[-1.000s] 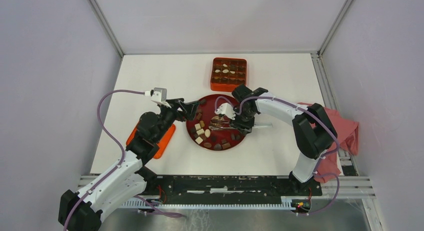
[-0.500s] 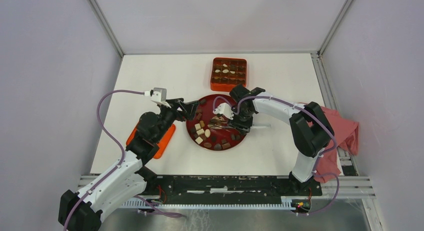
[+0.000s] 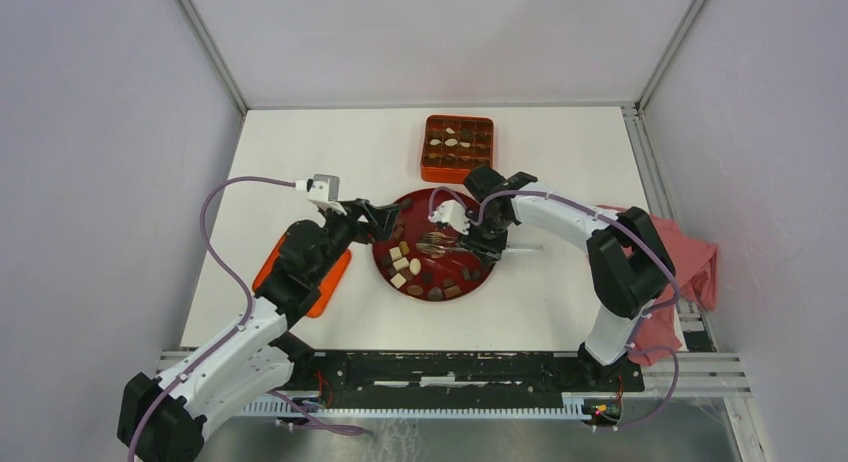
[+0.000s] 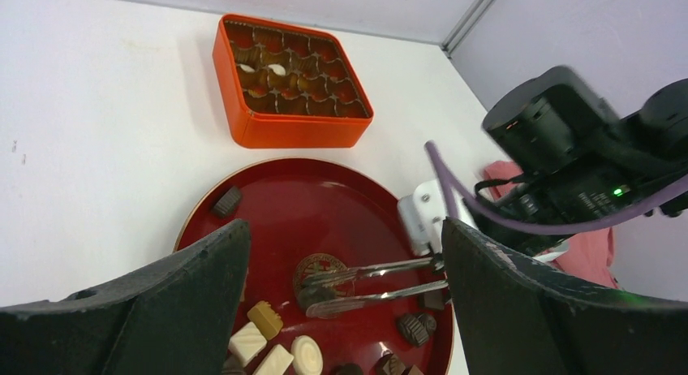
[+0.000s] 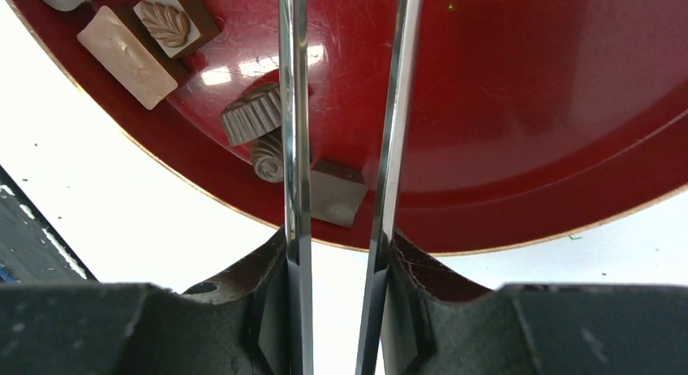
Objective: Pack the chocolate
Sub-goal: Pick up the fake chocolate from the plate, then pick up the packing box from the center of the board.
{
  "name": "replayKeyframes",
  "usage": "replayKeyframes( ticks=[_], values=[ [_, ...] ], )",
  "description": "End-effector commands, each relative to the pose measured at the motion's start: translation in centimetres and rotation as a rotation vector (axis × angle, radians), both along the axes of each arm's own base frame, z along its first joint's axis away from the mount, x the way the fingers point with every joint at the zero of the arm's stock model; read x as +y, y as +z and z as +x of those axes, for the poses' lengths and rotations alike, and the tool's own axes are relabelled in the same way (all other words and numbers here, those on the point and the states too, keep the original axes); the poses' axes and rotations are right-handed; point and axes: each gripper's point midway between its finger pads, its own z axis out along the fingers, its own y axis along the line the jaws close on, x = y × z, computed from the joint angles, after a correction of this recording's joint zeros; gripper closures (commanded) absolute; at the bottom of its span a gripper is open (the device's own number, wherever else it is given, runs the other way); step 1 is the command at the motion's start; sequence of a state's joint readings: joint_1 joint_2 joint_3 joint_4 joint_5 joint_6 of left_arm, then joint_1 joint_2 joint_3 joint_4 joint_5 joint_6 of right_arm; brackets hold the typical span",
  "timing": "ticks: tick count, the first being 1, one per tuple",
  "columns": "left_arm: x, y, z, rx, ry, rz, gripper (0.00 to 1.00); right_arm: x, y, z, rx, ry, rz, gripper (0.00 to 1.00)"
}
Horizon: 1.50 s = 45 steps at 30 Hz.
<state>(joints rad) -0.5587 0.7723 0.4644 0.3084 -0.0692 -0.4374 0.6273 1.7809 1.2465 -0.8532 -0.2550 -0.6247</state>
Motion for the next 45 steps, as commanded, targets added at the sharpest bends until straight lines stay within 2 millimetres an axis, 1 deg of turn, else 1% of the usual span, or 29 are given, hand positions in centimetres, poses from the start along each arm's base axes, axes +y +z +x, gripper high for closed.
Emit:
replayKeyframes(
  ticks=[1, 5, 9, 10, 11, 15, 16, 22, 26, 28, 31, 34, 36, 38, 39, 43, 45],
  values=[
    [-0.7, 1.2, 0.4, 0.020, -0.015, -0.028, 0.08, 0.5, 2.8, 1.1, -0.053, -0.027, 0.123, 1.00],
    [-1.1, 1.6, 0.8, 0.044, -0.015, -0.017, 0.07, 0.1, 3.8, 1.2, -0.032, -0.046, 0.210, 1.00],
    [-1.3, 2.2, 1.7, 0.066, -0.001, 0.017, 0.07, -0.8, 4.7, 1.7, -0.029, -0.080, 0.274, 1.00],
    [-1.3, 2.7, 2.1, 0.062, 0.007, 0.023, 0.06, -1.1, 4.9, 1.8, -0.031, -0.089, 0.290, 1.00],
    [-1.3, 2.8, 2.7, 0.070, 0.020, 0.032, 0.06, -1.4, 5.0, 2.0, -0.032, -0.100, 0.303, 1.00],
    [-1.6, 2.6, 5.5, 0.151, 0.058, 0.065, 0.05, -2.5, 5.0, 2.1, -0.036, -0.132, 0.330, 1.00],
    [-1.9, 1.8, 6.5, 0.193, 0.064, 0.080, 0.05, -2.8, 5.1, 2.3, -0.042, -0.144, 0.333, 1.00],
    [-3.1, 0.3, 10.7, 0.266, 0.076, 0.109, 0.06, -4.1, 6.4, 3.7, -0.077, -0.192, 0.371, 1.00],
    [-4.0, -1.1, 13.9, 0.321, 0.058, 0.116, 0.07, -4.7, 6.8, 4.2, -0.083, -0.218, 0.400, 1.00],
    [-4.1, -2.6, 15.5, 0.381, 0.070, 0.154, 0.09, -5.1, 7.0, 4.4, -0.092, -0.230, 0.409, 1.00],
    [-4.4, -4.4, 18.0, 0.451, 0.106, 0.226, 0.17, -5.7, 7.3, 4.8, -0.107, -0.248, 0.420, 1.00],
    [-4.6, -6.2, 20.1, 0.508, 0.135, 0.286, 0.24, -6.1, 7.7, 5.2, -0.116, -0.265, 0.431, 1.00],
    [-5.0, -6.5, 21.6, 0.510, 0.143, 0.300, 0.28, -6.4, 8.1, 5.6, -0.125, -0.274, 0.437, 1.00],
    [-5.3, -7.1, 22.7, 0.518, 0.148, 0.319, 0.34, -6.7, 8.6, 5.9, -0.138, -0.285, 0.447, 1.00],
    [-5.6, -8.1, 23.3, 0.532, 0.148, 0.337, 0.39, -6.8, 8.8, 6.0, -0.142, -0.290, 0.453, 1.00],
    [-5.9, -10.5, 24.9, 0.574, 0.149, 0.400, 0.45, -7.2, 8.7, 5.8, -0.140, -0.306, 0.464, 1.00],
    [-6.1, -11.7, 25.5, 0.590, 0.144, 0.422, 0.46, -7.4, 8.6, 5.6, -0.139, -0.314, 0.467, 1.00]
  ],
)
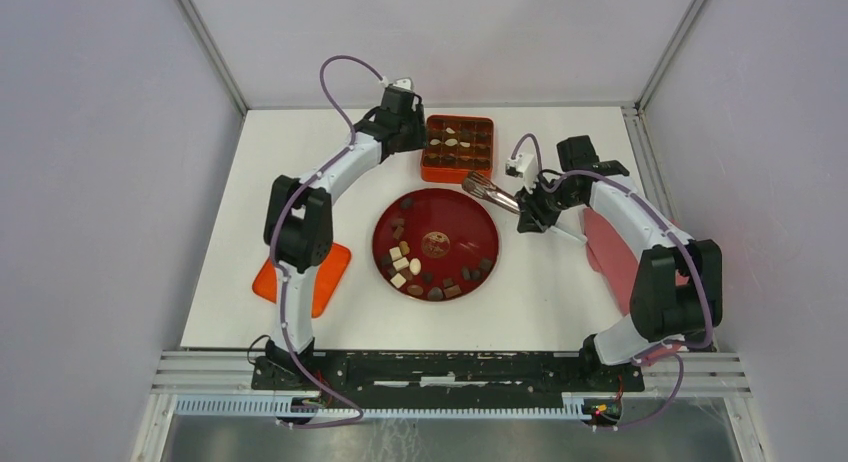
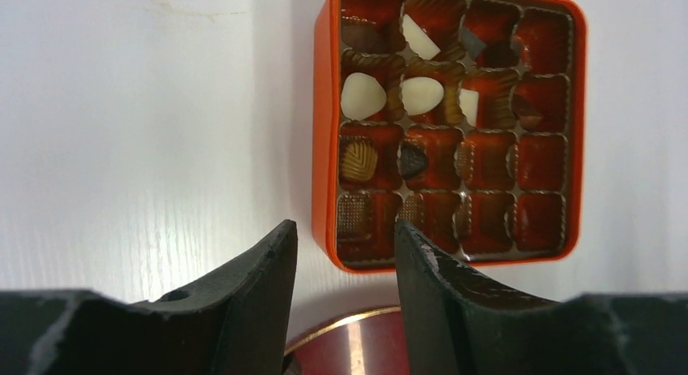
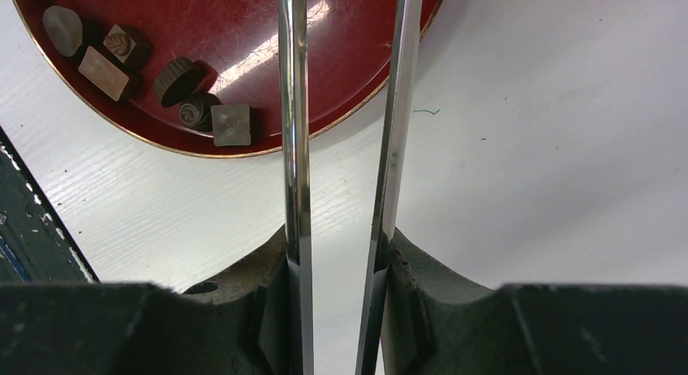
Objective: Pack the chocolate
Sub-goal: Pick up the packing box from the center of the board.
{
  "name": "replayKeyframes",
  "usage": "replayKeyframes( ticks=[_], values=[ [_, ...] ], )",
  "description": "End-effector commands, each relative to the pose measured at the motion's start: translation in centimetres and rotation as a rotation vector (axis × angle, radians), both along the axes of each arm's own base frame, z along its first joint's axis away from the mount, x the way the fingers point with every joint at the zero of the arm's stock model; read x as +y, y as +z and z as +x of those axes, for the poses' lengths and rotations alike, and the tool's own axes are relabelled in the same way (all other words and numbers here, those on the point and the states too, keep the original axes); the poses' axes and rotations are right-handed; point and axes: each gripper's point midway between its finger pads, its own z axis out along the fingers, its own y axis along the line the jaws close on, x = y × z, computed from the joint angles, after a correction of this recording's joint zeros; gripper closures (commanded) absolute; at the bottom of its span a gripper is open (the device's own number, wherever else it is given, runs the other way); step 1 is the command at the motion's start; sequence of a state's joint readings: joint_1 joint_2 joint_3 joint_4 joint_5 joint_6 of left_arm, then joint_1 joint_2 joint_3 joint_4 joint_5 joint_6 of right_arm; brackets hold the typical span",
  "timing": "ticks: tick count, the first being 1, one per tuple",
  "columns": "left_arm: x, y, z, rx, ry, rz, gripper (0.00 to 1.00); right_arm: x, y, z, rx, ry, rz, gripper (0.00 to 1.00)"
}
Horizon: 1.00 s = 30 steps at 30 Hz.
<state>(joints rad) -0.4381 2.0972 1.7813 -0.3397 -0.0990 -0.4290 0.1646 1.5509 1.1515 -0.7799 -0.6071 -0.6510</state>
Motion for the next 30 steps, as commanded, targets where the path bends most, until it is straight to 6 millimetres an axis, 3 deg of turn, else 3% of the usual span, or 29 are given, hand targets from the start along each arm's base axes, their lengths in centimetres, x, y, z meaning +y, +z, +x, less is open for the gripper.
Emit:
replayKeyframes(
  ticks=[1, 6, 12, 25, 30],
  values=[
    [0.2, -2.0, 1.3, 0.040, -0.025, 0.092, 0.48, 0.4, 2.3, 0.6, -0.081, 0.003, 0.065, 1.00],
    [-1.1, -3.9, 2.4, 0.073, -0.055, 0.086, 0.56, -0.1, 2.5, 0.6, -0.087, -0.011, 0.068, 1.00],
    [-1.2, -5.8, 2.8, 0.099, -0.051, 0.100, 0.57, -0.1, 2.2, 0.3, -0.076, -0.007, 0.077, 1.00],
    [-2.1, -6.4, 4.0, 0.080, -0.056, 0.067, 0.62, -0.3, 2.1, 0.2, -0.070, -0.012, 0.078, 1.00],
    [-1.8, -7.5, 4.1, 0.091, -0.048, 0.088, 0.73, -0.6, 2.1, 0.1, -0.075, -0.023, 0.074, 1.00]
  ],
)
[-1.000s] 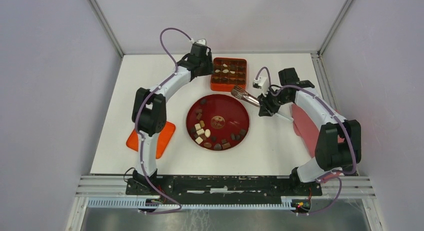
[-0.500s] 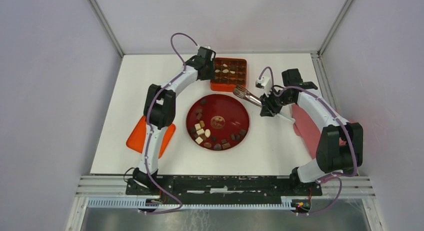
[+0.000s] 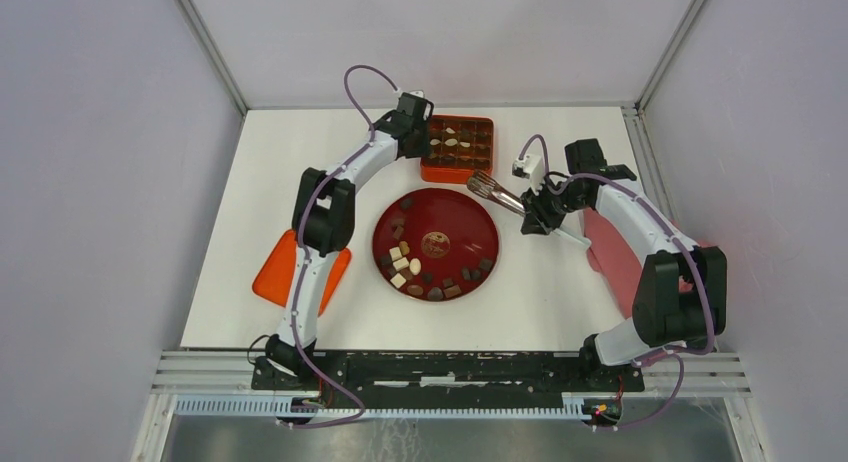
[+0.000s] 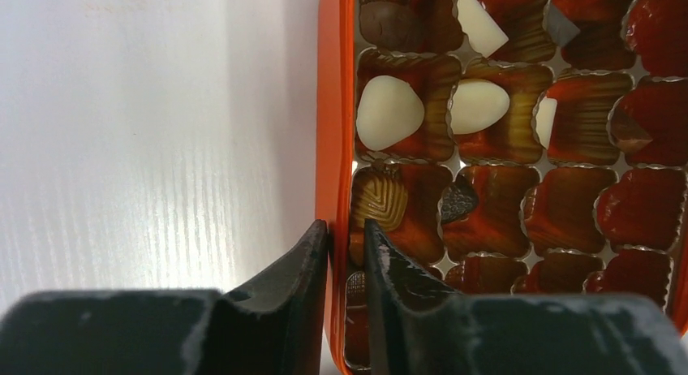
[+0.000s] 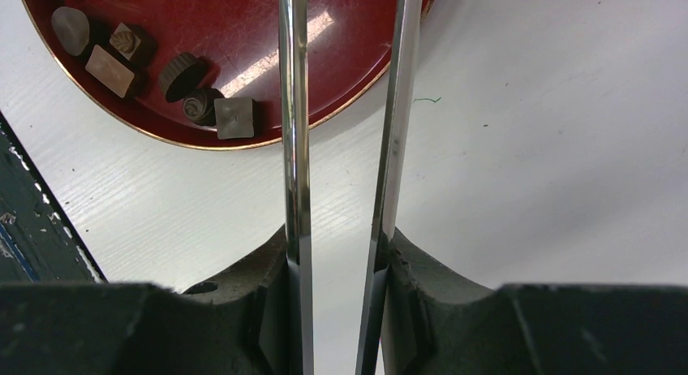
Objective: Pack the chocolate
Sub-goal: Pick up the packing box from the center of the board.
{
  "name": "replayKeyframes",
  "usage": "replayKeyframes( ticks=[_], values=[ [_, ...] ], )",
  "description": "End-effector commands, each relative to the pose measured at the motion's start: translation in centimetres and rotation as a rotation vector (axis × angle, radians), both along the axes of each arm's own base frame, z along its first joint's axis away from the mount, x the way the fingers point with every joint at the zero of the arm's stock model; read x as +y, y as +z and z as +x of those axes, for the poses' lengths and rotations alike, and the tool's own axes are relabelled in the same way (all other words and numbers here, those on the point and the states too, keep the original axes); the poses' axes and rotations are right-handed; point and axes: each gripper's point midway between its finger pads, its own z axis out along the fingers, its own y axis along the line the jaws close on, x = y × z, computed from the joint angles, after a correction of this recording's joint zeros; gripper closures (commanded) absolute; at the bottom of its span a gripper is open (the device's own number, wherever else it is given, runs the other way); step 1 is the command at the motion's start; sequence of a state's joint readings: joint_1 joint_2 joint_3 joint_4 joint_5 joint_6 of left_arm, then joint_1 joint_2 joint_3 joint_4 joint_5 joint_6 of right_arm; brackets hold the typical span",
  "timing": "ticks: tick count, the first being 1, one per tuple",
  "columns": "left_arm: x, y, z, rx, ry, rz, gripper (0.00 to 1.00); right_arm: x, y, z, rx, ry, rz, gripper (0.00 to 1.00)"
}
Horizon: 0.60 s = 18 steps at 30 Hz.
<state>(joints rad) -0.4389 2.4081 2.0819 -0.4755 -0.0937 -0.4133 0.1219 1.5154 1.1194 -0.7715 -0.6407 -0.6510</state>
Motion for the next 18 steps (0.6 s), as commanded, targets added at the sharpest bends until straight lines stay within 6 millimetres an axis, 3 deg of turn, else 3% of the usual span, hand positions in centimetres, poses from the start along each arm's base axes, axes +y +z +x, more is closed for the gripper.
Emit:
replayKeyframes(
  ticks=[1, 5, 14, 18],
  values=[
    [-0.2, 0.1, 1.0, -0.035, -0.036, 0.020, 0.76, 0.2, 1.8, 0.6, -0.072, 0.001, 0.040, 1.00],
    [-0.3, 0.8, 1.3, -0.071, -0.049, 0.023, 0.97, -0.2, 2.3, 1.0, -0.079, -0.016, 0.041, 1.00],
    [-0.6, 8.5, 1.4, -0.413, -0.004, 0.003, 0.98, -1.1, 3.0, 2.0, -0.090, -0.052, 0.042, 1.00],
    [-0.7, 10.7, 0.7, -0.527, 0.017, -0.019, 0.98, -1.7, 3.9, 2.9, -0.115, -0.074, 0.038, 1.00]
  ],
)
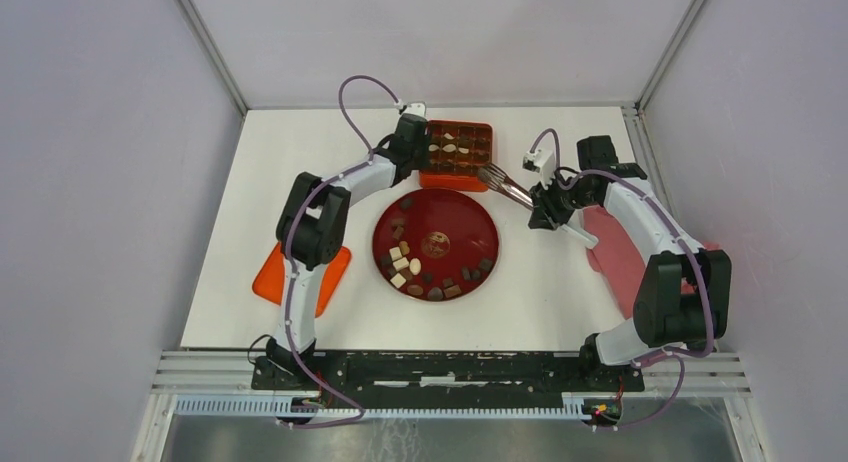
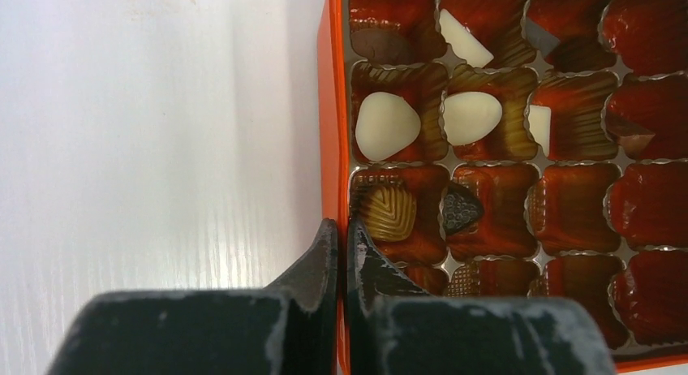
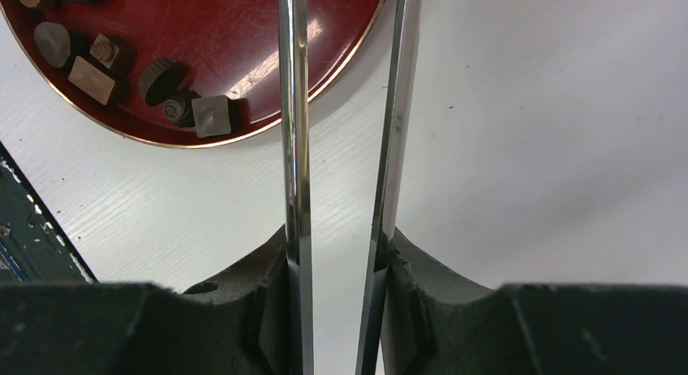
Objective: Pack the chocolate
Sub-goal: Pick up the packing box from the center of the board, then place the packing box at the center of the board.
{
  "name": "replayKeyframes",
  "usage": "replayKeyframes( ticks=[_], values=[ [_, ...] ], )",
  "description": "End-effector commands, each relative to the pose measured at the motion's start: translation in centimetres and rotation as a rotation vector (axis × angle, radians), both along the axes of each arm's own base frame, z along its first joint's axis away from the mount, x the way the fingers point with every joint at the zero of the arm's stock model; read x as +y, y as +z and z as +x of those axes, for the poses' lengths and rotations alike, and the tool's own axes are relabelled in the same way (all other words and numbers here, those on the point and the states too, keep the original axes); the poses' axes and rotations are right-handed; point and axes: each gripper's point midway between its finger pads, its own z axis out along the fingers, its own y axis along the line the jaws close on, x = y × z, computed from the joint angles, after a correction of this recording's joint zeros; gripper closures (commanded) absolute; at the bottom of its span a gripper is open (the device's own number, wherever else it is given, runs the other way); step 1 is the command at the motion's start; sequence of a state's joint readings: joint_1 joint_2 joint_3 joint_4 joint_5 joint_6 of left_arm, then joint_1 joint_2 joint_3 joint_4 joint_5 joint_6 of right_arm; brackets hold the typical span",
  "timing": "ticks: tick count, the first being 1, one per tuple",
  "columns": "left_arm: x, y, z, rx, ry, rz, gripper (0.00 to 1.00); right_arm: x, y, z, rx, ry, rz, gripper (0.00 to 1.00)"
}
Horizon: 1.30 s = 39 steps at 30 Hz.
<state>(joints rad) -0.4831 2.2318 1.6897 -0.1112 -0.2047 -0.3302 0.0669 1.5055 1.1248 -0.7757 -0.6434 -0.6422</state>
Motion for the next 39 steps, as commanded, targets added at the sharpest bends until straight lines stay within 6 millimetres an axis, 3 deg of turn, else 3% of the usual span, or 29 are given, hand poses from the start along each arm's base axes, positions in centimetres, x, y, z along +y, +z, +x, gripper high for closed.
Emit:
replayKeyframes(
  ticks=[1, 12, 18, 28, 39],
  values=[
    [-1.1, 10.7, 2.2, -0.364, 0.016, -0.084, 0.98, -0.2, 3.7, 2.6, -0.117, -0.019, 0.025, 1.00],
    [-1.3, 12.7, 1.0, -0.513, 0.003, -0.139, 0.98, -0.5, 4.1, 5.1, -0.134, -0.034, 0.001, 1.00],
    [-1.9, 13.4, 0.6, -0.567, -0.002, -0.178, 0.98, -1.5, 3.0, 6.2, -0.126, -0.050, -0.058, 1.00],
    [-2.4, 14.7, -0.4, -0.661, -0.024, -0.226, 0.98, -1.9, 2.9, 7.0, -0.155, -0.076, -0.076, 1.00],
    [-5.0, 15.7, -1.5, -0.715, -0.072, -0.244, 0.98, -3.1, 2.2, 7.0, -0.172, -0.099, -0.143, 1.00]
  ],
)
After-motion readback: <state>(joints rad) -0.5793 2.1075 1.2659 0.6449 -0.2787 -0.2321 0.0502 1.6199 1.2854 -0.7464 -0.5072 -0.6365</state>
